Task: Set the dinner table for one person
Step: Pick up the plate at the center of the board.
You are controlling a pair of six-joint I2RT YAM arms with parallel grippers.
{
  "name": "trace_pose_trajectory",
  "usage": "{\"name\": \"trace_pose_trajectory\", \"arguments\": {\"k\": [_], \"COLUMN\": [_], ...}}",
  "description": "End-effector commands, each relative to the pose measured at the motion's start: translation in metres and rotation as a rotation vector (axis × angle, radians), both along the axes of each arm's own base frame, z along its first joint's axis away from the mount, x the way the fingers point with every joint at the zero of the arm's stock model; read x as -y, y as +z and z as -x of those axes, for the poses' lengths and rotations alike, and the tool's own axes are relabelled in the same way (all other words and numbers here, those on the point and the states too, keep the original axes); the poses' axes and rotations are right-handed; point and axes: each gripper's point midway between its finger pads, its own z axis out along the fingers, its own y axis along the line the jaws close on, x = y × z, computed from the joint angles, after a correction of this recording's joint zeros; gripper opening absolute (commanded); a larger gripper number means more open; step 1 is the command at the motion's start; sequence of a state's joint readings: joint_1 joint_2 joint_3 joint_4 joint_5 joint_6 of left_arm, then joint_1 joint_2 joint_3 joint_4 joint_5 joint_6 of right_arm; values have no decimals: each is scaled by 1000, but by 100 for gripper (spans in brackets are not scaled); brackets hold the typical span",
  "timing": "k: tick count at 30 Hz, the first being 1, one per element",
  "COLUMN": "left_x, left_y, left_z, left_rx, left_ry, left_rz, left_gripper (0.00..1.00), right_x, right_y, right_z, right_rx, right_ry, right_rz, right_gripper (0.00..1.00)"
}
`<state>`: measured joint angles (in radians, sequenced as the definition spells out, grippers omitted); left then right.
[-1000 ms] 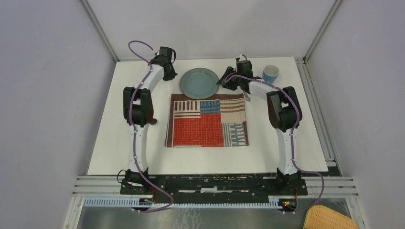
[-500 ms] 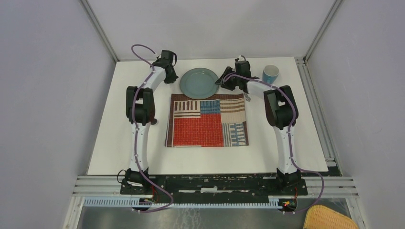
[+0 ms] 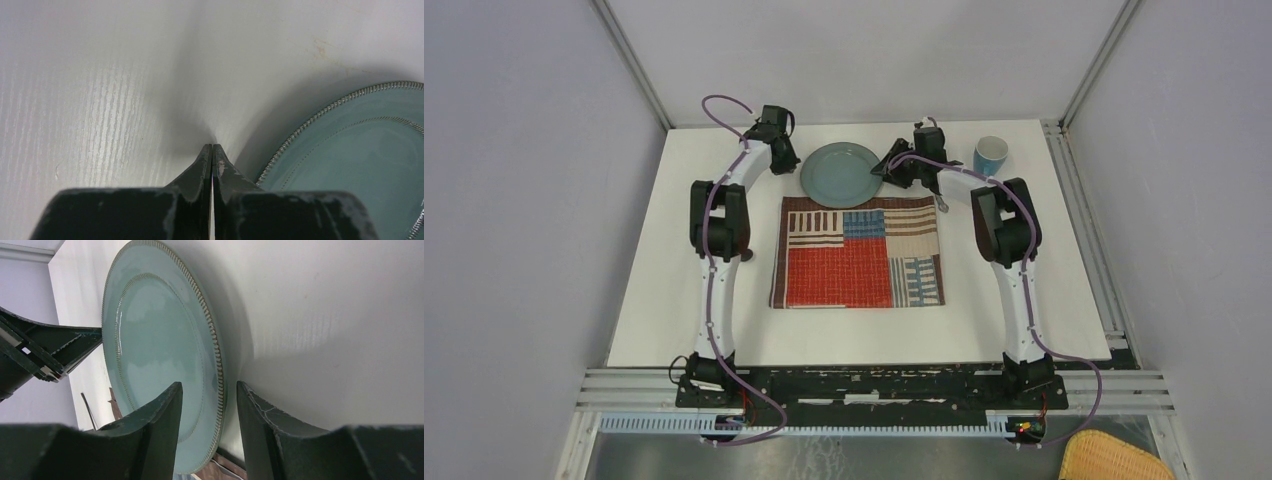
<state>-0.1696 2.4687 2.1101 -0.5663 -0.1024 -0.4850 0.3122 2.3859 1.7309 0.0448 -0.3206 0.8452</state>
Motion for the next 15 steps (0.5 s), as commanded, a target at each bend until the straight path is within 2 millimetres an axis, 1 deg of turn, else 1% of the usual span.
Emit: {"name": "trace_pose_trajectory", "arguments": {"k": [1,6,8,9,11,15], "left_x": [12,19,24,25,35,41], "left_y": [2,-4,-6,-6,-5,-6], "left_z": [-9,-4,-1,-1,2,5], "left_rx": [25,6,-2,-3,-9,-17], "left_ry": [-32,-47,-62,-64,-89,-101], "left_rz": [47,70,83,84,119,132], "left_gripper": [5,4,4,3,3,3], "right_x": [-14,-21,-26,-27,-29,-35], "right_y": [12,12,12,12,12,10], "right_z": [-10,-9,-8,-8,-7,-6], "right_rx": [38,35,32,30,30,24], "right_ry": [18,34,49,51,56,69], "right_rz": [-41,-54,-62,-64,-66,-74], "right_gripper": [50,50,50,50,50,50]}}
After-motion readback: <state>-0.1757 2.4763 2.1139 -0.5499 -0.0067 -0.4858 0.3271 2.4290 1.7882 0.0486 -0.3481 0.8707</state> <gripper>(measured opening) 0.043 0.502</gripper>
